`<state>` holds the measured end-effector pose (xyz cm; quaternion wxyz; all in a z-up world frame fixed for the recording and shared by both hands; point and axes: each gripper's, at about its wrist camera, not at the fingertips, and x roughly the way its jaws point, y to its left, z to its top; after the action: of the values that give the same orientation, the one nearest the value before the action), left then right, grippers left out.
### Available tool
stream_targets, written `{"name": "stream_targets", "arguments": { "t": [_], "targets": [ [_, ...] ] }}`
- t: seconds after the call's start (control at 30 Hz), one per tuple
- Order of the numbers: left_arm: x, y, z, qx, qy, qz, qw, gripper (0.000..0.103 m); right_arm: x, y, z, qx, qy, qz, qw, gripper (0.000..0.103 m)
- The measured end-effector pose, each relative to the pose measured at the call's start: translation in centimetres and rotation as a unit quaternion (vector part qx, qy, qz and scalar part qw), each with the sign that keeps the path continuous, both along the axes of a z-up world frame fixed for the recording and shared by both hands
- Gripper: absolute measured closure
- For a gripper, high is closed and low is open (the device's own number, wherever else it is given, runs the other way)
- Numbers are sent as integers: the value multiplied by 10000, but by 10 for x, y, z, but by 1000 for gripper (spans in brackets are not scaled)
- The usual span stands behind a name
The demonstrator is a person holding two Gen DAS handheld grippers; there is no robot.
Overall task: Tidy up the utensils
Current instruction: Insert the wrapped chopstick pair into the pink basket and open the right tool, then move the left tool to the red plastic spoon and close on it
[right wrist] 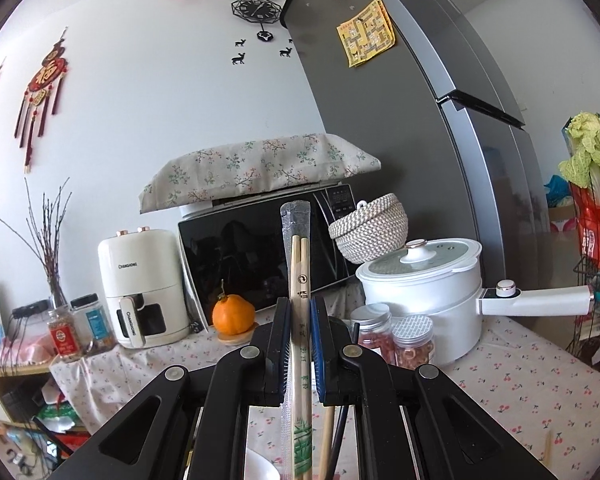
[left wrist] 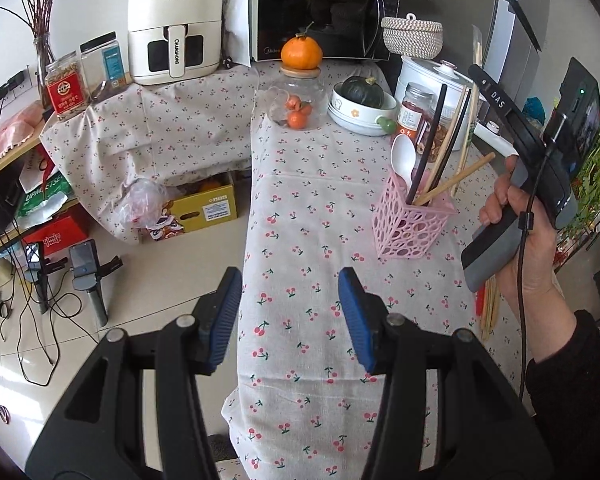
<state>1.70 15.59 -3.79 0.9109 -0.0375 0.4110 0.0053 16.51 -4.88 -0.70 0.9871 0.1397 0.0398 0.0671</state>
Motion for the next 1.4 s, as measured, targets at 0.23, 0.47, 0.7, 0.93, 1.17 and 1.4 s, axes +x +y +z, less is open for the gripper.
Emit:
{"name": "stream_targets", "arguments": {
  "t": [0.23, 0.47, 0.7, 0.93, 1.17, 1.4],
  "targets": [
    [3, 0, -3, -10, 89, 3, 10000, 52, 0, 23, -19, -579, -254, -159, 9979, 93],
    [4, -3, -3, -18, 119, -39, 9999, 52, -1, 27, -40, -725, -31, -169, 9972, 90],
    [12, -11, -7, -136, 303, -109, 9994, 51, -11, 18, -40, -675, 259, -101, 9973, 76],
    [16, -25, -12, -181, 497, -97, 9986, 36, -19, -14, -8, -631, 606, -97, 9961, 50],
    [15, -53, -13, -147, 669, -234, 9974, 21, -24, -50, 24, -834, 1385, 125, 9868, 29],
    [26, -86, -18, 105, 822, -353, 9959, 19, -37, -76, 21, -1235, 2340, 636, 9622, 16]
  ]
}}
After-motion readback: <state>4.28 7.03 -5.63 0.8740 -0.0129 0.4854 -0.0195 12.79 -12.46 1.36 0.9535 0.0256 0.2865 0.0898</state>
